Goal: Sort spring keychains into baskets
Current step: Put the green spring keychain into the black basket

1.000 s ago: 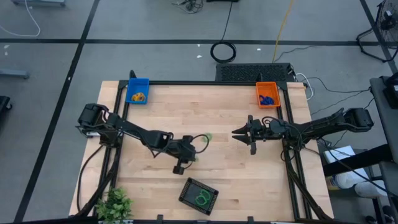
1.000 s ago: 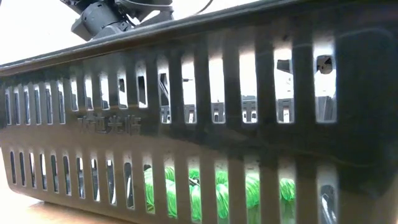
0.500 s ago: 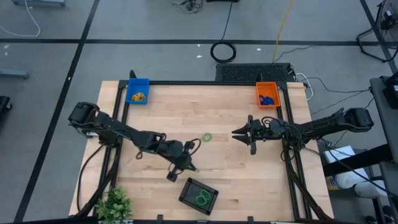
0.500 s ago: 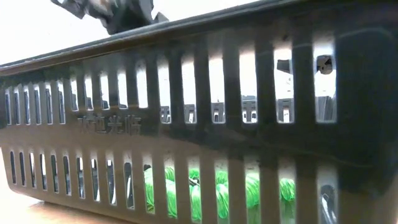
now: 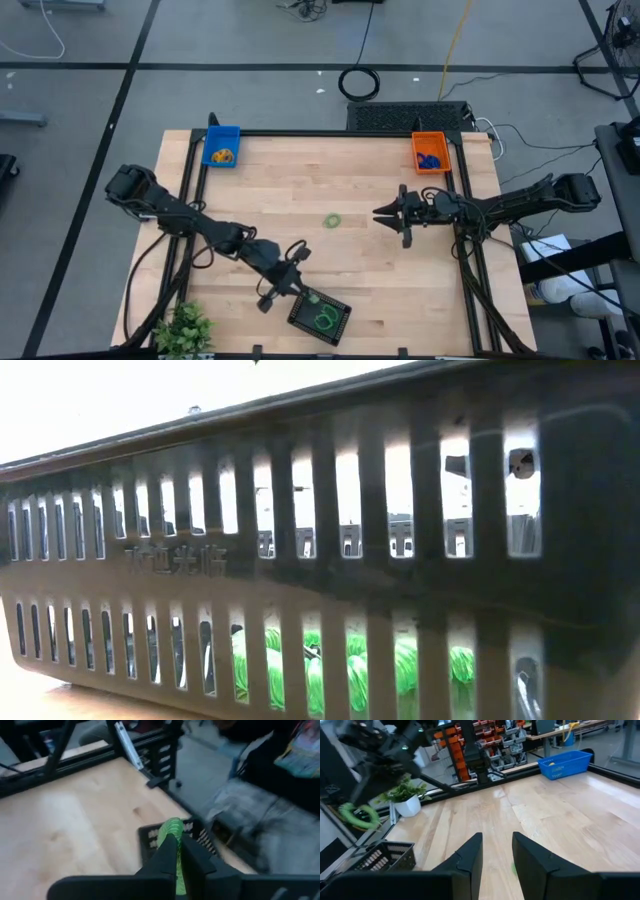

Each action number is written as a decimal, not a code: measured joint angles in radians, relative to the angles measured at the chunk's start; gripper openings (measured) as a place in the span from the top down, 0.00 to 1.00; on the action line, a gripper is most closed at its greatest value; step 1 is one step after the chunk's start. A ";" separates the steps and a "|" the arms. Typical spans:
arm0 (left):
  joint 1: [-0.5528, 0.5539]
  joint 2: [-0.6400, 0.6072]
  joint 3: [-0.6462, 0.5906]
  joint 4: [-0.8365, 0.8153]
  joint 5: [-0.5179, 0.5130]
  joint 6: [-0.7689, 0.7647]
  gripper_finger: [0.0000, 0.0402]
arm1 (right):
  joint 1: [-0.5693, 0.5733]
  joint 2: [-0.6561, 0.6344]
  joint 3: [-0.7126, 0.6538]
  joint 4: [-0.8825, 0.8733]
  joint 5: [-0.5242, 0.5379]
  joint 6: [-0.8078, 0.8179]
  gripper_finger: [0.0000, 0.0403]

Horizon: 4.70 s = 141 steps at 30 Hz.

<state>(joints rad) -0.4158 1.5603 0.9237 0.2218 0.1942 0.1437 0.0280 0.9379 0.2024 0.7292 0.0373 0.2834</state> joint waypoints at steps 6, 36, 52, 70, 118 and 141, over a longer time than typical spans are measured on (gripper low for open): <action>-0.002 -0.001 0.000 0.017 0.077 -0.040 0.96 | 0.000 0.000 0.000 0.000 0.020 0.000 0.77; -0.019 0.123 0.167 -0.095 0.098 -0.127 0.96 | 0.000 0.000 0.000 -0.005 0.019 0.000 0.77; -0.028 0.124 0.167 -0.122 0.092 -0.116 0.88 | 0.000 0.000 0.000 -0.005 0.019 0.000 0.77; -0.027 0.124 0.167 -0.122 0.091 -0.111 0.85 | 0.000 0.000 0.000 -0.005 0.019 0.002 0.77; 0.419 0.472 0.170 -0.155 -0.333 -0.413 0.54 | 0.000 0.007 0.000 -0.002 0.045 0.003 0.77; 0.421 0.472 0.167 -0.190 -0.354 -0.410 0.90 | 0.000 0.007 0.000 -0.002 0.045 0.003 0.77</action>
<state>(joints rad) 0.0055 2.0323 1.0912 0.0319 -0.1600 -0.2659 0.0280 0.9451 0.2020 0.7277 0.0822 0.2867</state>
